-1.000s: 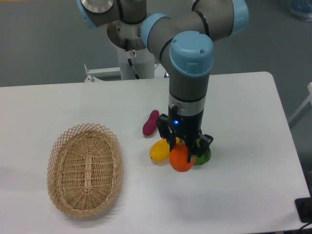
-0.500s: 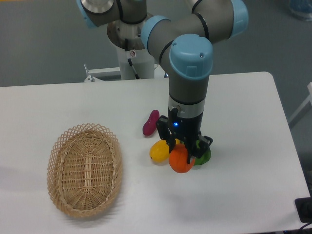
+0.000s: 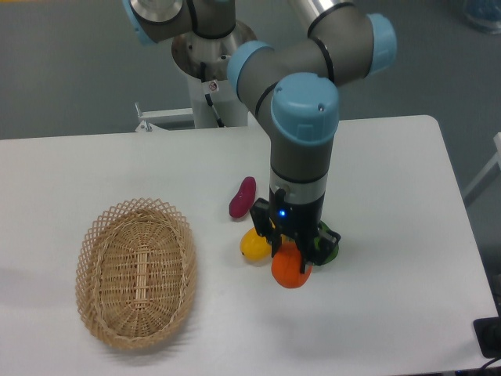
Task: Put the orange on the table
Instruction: 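Lift the orange and carry it away from the other fruits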
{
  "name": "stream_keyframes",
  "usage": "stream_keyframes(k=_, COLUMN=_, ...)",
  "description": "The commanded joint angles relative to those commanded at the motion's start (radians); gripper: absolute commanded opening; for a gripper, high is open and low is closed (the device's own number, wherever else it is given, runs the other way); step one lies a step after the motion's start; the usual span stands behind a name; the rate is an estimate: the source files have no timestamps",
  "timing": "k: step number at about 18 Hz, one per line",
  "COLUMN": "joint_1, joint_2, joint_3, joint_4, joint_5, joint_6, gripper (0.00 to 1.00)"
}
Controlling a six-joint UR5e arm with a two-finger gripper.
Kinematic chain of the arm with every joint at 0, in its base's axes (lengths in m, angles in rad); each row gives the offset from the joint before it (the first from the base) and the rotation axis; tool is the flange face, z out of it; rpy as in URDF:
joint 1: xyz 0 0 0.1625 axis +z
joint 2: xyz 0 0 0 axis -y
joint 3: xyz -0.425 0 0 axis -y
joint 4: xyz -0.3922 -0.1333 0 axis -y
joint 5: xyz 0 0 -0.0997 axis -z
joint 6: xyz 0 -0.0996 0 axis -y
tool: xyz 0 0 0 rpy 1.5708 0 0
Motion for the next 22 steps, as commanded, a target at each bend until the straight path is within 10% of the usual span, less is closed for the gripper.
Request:
stream_keyframes(k=5, joint_1=-0.011, joint_2=-0.074, joint_3=-0.014, joint_4=0.105, joint_5=0.037, joint_6=-0.011, gripper=0.34)
stream_keyframes(k=22, joint_1=-0.061, joint_2=-0.154, joint_3=-0.1, joint_4=0.128, joint_5=0.123, joint_6=-0.014, gripper=0.37)
